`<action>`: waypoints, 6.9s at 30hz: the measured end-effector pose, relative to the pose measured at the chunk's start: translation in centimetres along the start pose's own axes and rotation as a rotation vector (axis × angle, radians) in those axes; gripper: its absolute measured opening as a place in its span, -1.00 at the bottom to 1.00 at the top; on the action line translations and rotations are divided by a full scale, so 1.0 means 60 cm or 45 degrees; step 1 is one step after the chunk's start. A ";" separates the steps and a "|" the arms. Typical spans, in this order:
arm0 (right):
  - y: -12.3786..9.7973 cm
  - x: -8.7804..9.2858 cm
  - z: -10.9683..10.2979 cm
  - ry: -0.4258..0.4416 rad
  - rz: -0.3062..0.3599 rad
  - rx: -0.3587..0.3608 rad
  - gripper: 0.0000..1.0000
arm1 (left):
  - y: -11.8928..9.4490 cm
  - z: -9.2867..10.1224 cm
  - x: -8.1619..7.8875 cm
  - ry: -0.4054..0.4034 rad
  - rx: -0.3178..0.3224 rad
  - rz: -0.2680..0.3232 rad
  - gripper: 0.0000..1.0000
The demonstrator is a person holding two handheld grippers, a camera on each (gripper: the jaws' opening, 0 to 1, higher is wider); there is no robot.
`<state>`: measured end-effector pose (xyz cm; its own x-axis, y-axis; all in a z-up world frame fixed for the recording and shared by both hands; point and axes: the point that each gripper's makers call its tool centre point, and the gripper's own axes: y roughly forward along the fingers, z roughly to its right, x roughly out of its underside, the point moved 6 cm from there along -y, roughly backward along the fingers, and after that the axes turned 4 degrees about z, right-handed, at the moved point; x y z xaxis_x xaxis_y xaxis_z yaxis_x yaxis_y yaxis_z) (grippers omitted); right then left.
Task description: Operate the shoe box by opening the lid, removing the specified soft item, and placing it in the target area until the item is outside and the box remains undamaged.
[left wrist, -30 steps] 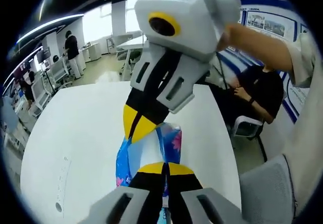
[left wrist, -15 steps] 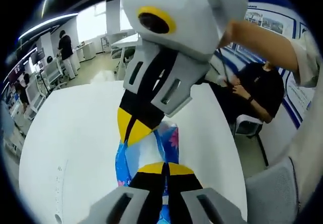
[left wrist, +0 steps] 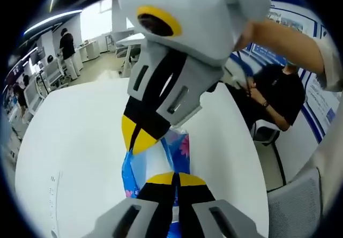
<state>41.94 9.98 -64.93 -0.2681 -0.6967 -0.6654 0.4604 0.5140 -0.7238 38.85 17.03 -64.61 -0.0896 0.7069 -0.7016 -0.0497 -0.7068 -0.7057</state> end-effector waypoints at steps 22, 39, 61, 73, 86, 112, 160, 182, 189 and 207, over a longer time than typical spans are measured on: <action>0.046 0.034 0.002 0.026 -0.052 0.014 -1.00 | 0.043 -0.024 0.036 -0.144 0.009 0.002 -1.00; 0.051 0.041 -0.006 0.037 -0.084 0.020 -1.00 | 0.046 -0.012 0.042 -0.189 0.014 -0.005 -0.98; -0.006 0.015 -0.018 0.105 -0.080 0.084 -0.61 | -0.033 -0.002 0.039 -0.161 -0.091 0.040 -0.54; -0.050 -0.018 -0.041 0.187 -0.025 0.107 -0.37 | -0.118 0.002 0.047 -0.222 -0.206 0.134 -0.38; -0.086 -0.070 -0.084 0.161 0.008 0.068 -0.07 | -0.211 0.028 0.075 -0.242 -0.281 0.209 -0.14; -0.067 -0.203 -0.191 0.035 0.102 -0.165 0.16 | -0.433 0.056 0.205 -0.385 -0.571 0.390 0.31; 0.123 -0.337 -0.344 -0.372 0.136 -0.554 -0.04 | -0.639 0.166 0.528 -0.833 -1.145 0.397 0.96; 0.207 -0.338 -0.406 -0.461 0.065 -0.615 -0.22 | -0.638 0.192 0.643 -1.125 -1.300 0.380 -0.22; 0.232 -0.339 -0.422 -0.465 0.036 -0.633 -0.29 | -0.630 0.195 0.673 -1.254 -1.339 0.379 -0.43; 0.281 -0.325 -0.448 -0.455 -0.070 -0.644 -0.52 | -0.621 0.197 0.689 -1.393 -1.379 0.389 -0.85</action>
<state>32.17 45.69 -69.08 0.0605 -0.8082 -0.5858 -0.0277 0.5853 -0.8103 25.25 72.24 -66.17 -0.6360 -0.1564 -0.7557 0.7716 -0.1183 -0.6250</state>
